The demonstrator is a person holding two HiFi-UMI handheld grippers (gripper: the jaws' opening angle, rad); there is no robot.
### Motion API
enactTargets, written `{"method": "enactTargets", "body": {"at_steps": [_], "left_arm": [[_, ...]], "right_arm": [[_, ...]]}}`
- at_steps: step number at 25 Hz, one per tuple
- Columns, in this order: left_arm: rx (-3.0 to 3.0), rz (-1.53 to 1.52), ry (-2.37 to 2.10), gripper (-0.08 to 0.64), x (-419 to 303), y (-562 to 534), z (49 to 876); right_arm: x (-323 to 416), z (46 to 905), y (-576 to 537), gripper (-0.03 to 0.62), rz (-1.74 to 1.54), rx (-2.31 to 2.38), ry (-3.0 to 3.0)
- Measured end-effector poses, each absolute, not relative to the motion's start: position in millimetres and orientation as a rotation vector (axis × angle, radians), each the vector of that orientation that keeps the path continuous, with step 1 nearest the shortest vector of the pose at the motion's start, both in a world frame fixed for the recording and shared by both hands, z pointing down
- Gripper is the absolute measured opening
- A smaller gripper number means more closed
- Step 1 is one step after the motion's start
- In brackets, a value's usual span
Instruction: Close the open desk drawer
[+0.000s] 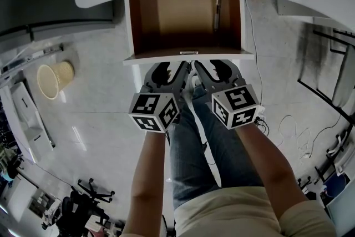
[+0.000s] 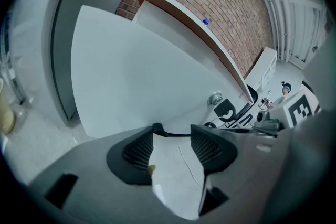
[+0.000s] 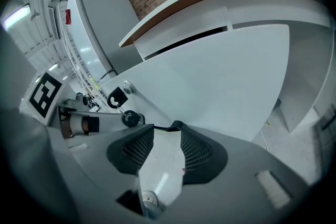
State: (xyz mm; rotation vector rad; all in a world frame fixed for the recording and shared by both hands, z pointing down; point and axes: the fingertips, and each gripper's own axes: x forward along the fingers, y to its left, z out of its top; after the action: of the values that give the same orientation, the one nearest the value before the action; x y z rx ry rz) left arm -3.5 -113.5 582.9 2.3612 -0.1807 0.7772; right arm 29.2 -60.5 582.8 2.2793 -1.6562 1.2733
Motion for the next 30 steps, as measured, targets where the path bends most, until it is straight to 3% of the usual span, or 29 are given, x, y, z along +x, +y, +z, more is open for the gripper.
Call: {"method": "enactTargets", "body": {"at_steps": [30], "left_arm": [[2.387,0.744,-0.19,0.219,35,-144,580]], "right_arm": [[68,581,-91,0.167,1.214,2.318,-1.656]]}}
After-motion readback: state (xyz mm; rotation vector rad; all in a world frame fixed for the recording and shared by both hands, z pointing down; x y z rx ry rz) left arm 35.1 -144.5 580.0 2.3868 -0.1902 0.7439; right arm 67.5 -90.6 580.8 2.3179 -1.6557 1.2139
